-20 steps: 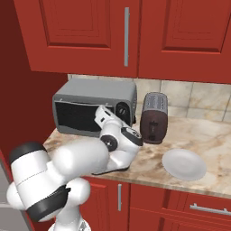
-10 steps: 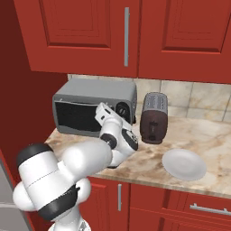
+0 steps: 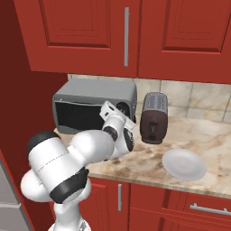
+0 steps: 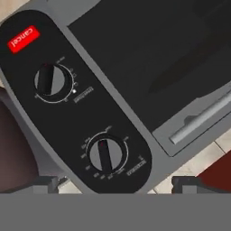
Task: Pull the toaster oven rack outwards. Pick up the baguette from the plate and place it on the toaster oven rack. Close the toaster oven door fully and set the temperature to the lowest setting.
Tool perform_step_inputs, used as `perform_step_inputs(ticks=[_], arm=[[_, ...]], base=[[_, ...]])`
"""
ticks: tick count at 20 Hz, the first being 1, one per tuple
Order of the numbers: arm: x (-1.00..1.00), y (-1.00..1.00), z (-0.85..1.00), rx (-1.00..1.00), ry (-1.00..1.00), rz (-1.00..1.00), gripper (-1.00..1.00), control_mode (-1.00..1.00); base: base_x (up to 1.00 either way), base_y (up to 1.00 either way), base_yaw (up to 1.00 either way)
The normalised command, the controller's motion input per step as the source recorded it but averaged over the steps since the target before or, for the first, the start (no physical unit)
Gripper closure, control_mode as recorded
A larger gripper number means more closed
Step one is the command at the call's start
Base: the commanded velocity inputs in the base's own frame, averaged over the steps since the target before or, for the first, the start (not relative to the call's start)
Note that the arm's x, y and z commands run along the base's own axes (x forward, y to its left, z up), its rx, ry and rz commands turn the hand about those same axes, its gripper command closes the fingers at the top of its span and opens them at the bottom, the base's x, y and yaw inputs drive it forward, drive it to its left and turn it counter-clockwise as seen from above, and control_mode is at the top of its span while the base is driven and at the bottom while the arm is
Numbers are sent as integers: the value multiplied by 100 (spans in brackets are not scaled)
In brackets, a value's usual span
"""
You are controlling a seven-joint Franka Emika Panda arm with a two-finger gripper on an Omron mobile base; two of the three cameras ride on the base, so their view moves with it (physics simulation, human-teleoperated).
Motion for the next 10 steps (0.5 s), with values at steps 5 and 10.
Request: perform_step_inputs(ticks=[5, 10], arm=[[37, -12, -47, -1, -1, -8, -100, -100], [6, 0, -21, 0, 0, 0, -100, -100]], base=[[0, 0, 0], [0, 0, 0]])
